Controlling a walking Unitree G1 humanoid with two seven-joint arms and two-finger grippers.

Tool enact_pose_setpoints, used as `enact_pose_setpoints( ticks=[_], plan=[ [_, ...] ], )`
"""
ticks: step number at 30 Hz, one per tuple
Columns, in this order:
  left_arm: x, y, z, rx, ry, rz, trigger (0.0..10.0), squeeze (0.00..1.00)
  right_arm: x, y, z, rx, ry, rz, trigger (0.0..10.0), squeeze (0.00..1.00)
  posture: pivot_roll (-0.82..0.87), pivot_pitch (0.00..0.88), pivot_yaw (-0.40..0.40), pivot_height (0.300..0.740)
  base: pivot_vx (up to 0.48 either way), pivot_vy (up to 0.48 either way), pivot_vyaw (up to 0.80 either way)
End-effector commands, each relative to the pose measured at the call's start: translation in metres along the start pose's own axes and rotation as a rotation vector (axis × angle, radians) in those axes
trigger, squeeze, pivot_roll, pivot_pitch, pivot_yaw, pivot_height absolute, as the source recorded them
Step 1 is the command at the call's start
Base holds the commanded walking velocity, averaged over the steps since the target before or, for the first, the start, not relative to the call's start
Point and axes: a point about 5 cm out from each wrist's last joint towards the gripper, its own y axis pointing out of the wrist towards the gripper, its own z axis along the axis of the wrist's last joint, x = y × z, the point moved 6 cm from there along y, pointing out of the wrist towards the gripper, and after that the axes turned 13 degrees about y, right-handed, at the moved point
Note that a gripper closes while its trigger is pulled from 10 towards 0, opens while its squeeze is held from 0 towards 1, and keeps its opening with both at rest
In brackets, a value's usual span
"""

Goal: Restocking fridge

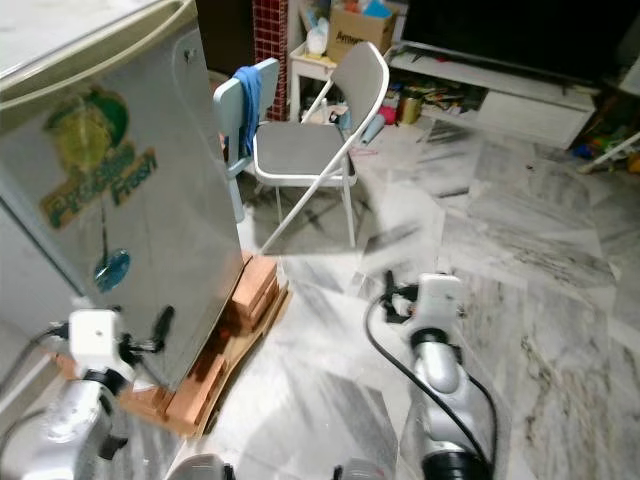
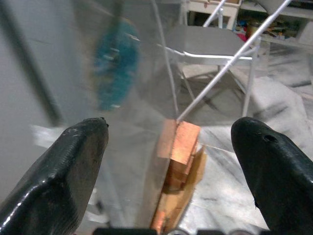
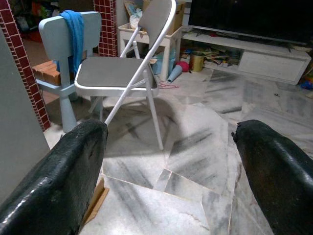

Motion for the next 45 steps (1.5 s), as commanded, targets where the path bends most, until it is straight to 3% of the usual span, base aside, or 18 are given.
enact_pose_setpoints(
  ticks=[1,12,15,19,28,40,45],
  plan=[
    [0.01,0.002,0.005,0.014,-0.004,-0.022,10.0,0.0,0.012,0.0,0.002,0.003,-0.015,-0.03,10.0,0.0,0.07,0.0,-0.035,0.74,0.0,0.398,0.0],
    [0.005,-0.006,-0.003,0.007,0.006,-0.004,10.0,0.0,0.009,0.005,-0.002,-0.015,-0.031,-0.01,10.0,0.0,0.08,0.0,-0.056,0.74,0.0,0.07,0.0],
    [0.009,-0.008,-0.003,0.015,-0.003,-0.046,10.0,0.0,0.009,0.005,-0.003,-0.021,-0.029,-0.008,10.0,0.0,0.08,0.0,-0.06,0.74,0.0,0.0,0.0],
    [-0.016,-0.007,-0.011,-0.019,0.007,0.035,10.0,0.0,0.006,0.007,-0.003,-0.022,-0.04,0.003,10.0,0.0,0.08,0.0,-0.058,0.74,0.0,0.0,-0.71],
    [-0.043,0.006,0.0,-0.011,0.033,0.139,10.0,0.0,0.005,0.007,0.0,-0.016,-0.054,0.01,10.0,0.0,0.06,0.007,-0.046,0.74,0.0,0.0,-0.14],
    [-0.055,0.006,-0.005,-0.043,0.044,0.213,10.0,0.0,0.011,0.004,-0.003,-0.028,-0.066,-0.005,10.0,0.0,0.06,0.02,-0.042,0.74,0.0,0.0,0.0],
    [-0.053,0.018,0.0,-0.036,0.051,0.232,10.0,0.0,0.009,0.004,-0.008,-0.054,-0.07,0.013,10.0,0.0,0.07,0.017,-0.059,0.74,0.0,0.0,0.0]
  ],
)
